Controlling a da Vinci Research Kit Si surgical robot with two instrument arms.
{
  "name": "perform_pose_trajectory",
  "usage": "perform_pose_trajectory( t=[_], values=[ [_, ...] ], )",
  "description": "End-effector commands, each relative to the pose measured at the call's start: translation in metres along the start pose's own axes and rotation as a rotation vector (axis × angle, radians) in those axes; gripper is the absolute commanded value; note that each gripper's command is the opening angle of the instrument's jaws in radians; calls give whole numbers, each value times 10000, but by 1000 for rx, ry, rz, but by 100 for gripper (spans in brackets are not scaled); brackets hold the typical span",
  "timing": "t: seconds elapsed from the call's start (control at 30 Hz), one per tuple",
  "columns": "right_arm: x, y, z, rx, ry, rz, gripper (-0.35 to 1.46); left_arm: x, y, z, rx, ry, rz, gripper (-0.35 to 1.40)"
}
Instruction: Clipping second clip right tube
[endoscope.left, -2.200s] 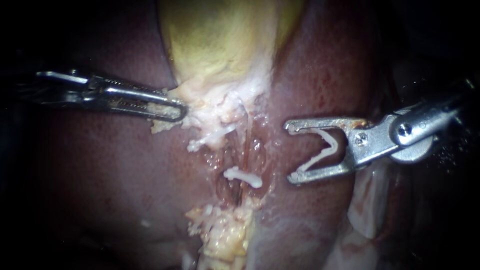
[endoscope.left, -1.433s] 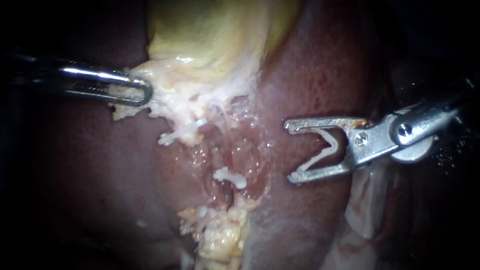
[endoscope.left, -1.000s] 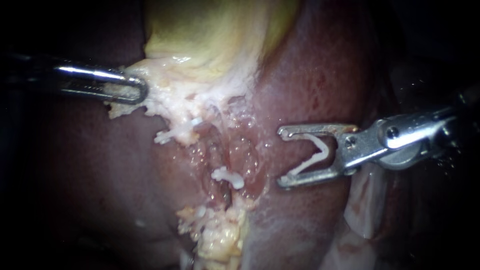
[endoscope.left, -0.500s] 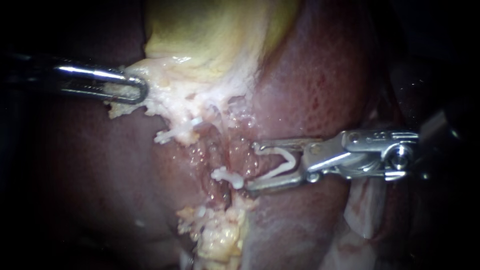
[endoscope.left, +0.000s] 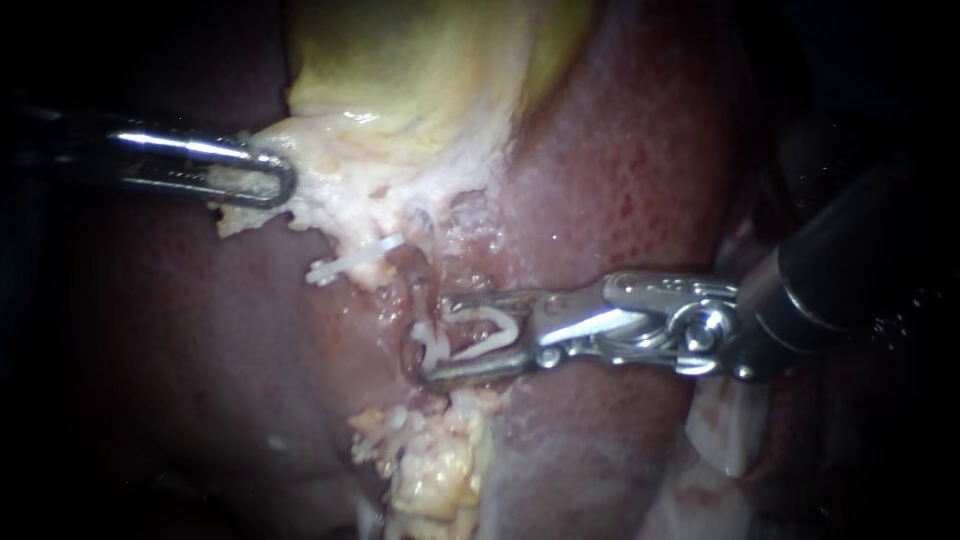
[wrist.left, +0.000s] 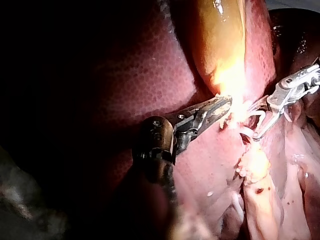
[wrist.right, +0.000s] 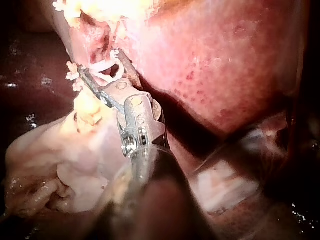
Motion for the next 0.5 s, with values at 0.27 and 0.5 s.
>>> perform_pose_trajectory(
  t=[0.27, 0.5],
  values=[
    [0, 2, 10, 3, 19, 22, 49, 0, 0, 1, 0, 0, 0, -35],
    [0, 4, 10, 8, 30, 34, 49, 0, 1, 1, 1, 0, 0, -35]
  ],
)
